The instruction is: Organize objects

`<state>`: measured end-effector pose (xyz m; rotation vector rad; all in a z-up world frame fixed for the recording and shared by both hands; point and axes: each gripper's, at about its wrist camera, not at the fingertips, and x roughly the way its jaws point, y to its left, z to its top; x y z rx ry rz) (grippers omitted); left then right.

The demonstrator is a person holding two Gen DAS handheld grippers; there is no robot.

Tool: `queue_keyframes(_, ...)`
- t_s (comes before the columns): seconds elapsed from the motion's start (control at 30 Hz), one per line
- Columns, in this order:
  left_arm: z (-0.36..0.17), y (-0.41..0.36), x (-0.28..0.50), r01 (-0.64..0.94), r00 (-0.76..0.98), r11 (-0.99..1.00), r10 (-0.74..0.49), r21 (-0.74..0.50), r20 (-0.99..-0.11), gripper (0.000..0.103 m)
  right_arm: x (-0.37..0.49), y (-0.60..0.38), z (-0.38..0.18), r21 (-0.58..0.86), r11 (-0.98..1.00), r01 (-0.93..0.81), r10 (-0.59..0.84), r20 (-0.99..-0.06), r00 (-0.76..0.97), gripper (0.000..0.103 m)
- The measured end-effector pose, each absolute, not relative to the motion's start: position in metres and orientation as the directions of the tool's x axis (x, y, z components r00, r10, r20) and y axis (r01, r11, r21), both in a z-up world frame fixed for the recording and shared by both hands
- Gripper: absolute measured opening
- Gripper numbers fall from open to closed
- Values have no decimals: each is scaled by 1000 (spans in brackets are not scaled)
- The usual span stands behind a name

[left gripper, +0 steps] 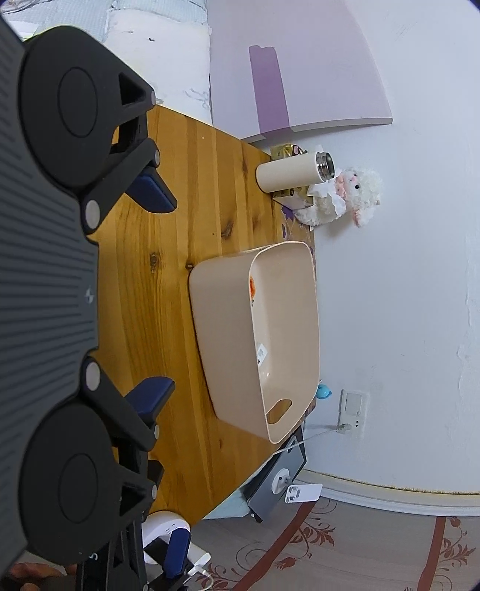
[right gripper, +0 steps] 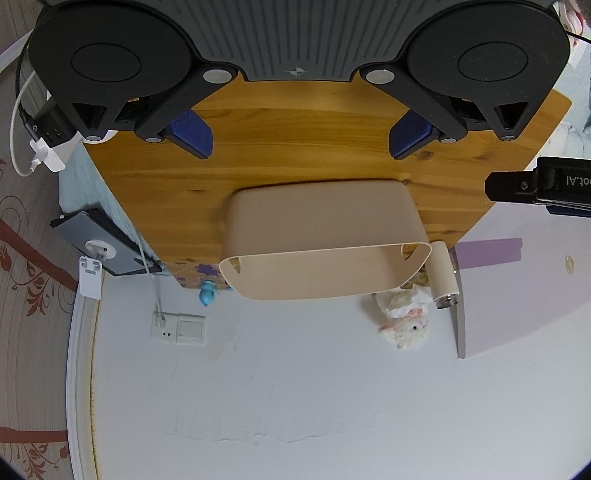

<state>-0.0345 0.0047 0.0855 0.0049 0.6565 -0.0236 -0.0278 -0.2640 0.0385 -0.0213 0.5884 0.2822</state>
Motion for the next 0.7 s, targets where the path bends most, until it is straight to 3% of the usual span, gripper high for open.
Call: queue_keyframes(0.7,86,2,-53,41,778,999,-21,17,-628,96,-37,-272,47,18,968,-252,220,-546,808,103)
